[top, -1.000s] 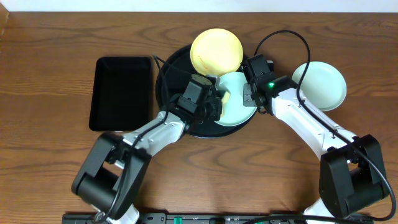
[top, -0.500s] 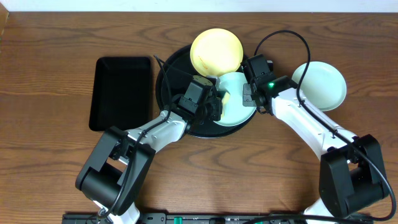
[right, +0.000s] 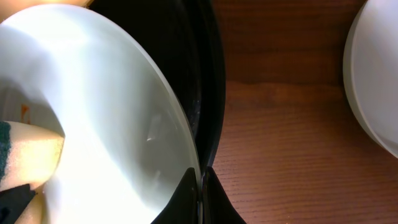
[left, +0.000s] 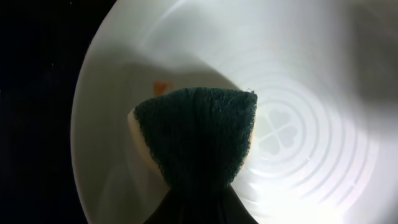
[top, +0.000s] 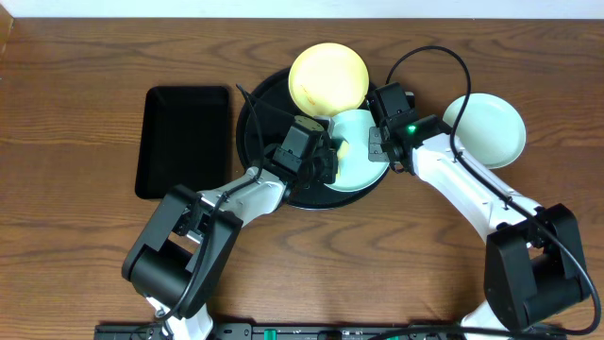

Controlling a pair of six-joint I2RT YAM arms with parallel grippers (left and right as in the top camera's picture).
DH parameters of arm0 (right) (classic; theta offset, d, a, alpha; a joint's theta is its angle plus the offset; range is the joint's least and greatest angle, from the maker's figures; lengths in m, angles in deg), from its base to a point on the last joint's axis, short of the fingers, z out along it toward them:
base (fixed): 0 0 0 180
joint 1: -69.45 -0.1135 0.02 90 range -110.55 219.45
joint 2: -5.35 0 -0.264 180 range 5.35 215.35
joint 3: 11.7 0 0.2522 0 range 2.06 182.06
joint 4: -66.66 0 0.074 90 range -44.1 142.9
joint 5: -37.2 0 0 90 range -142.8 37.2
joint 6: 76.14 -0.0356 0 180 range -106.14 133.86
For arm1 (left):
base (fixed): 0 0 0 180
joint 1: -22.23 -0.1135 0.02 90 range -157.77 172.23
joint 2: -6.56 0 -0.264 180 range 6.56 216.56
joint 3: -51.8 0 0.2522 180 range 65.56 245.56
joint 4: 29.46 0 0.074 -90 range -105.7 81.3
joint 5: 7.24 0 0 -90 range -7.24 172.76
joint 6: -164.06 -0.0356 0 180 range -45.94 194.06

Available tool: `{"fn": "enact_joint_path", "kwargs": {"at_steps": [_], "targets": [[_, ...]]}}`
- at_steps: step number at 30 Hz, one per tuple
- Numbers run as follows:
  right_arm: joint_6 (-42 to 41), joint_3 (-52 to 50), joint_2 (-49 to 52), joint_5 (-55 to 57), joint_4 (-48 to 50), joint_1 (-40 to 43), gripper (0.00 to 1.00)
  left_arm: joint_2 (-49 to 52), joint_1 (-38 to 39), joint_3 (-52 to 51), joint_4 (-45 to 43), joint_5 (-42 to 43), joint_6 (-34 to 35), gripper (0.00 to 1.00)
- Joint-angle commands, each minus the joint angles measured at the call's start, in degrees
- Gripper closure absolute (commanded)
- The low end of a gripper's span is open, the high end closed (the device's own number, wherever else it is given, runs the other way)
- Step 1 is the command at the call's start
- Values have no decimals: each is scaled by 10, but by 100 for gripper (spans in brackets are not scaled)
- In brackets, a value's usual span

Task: Clean dirty plates on tray and stack at the side
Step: 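Scrub the second plate with the sponge in the left gripper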

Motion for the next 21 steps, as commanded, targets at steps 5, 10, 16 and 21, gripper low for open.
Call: {"fn": "enact_joint_path", "kwargs": {"at_steps": [5, 10, 16, 21], "targets": [[-8, -3, 7, -1, 2, -5, 99, 14, 2, 3, -6, -36, -5, 92], [-4, -3, 7, 0, 2, -5, 99, 18, 2, 3, -17, -35, -5, 92], [-4, -3, 7, -1, 2, -5, 99, 19, 2, 3, -23, -35, -5, 92], [-4, -3, 7, 0, 2, -5, 99, 27, 2, 3, -23, -35, -5, 92]]}}
